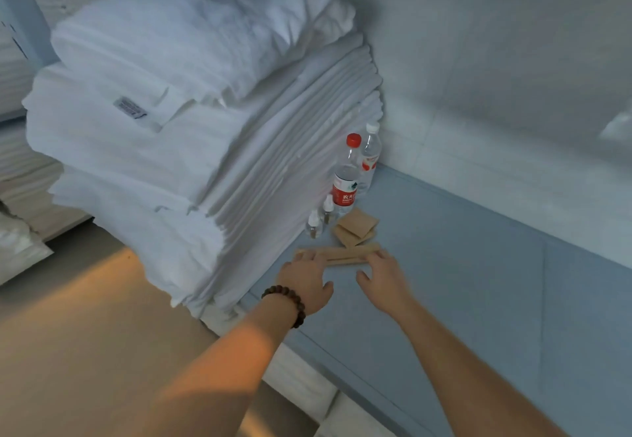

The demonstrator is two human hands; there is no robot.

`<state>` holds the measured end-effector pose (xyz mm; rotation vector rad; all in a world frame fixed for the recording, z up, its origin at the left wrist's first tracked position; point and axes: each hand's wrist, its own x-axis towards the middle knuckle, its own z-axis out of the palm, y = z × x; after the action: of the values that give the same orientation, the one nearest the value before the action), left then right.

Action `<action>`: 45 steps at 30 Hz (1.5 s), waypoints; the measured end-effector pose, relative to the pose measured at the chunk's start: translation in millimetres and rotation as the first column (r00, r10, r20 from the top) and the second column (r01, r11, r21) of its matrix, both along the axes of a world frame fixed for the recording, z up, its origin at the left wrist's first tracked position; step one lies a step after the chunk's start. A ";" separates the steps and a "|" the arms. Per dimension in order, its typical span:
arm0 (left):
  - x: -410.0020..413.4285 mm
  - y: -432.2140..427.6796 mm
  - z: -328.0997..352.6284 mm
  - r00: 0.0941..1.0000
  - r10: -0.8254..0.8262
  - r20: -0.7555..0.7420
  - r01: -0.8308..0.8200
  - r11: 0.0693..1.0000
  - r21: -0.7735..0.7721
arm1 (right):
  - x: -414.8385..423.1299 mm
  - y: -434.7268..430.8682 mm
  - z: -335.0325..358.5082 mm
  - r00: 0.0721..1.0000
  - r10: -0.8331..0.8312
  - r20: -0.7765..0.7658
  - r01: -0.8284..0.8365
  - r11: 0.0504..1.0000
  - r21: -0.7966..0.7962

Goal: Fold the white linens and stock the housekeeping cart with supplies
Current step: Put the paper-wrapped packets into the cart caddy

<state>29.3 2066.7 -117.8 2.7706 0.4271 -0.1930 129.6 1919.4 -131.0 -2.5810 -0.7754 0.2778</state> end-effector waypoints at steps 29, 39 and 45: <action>53.6 30.6 -89.3 0.980 -0.193 0.040 0.193 0.981 0.020 | 118.0 65.4 -51.5 0.969 0.247 -0.005 -0.236 0.918 -0.319; 3.2 14.9 -78.6 0.948 -0.301 -0.106 0.306 0.951 0.039 | 47.2 8.3 -30.9 0.946 0.255 -0.198 -0.300 0.922 -0.245; -22.5 -2.9 -74.1 0.929 -0.329 -0.170 0.347 0.933 0.095 | -0.4 -17.2 -16.9 0.929 0.240 -0.280 -0.307 0.924 -0.227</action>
<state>6.8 2063.8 -191.9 2.9460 -0.0121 -0.4772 129.2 1902.2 -147.9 -2.6020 -1.0690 0.8292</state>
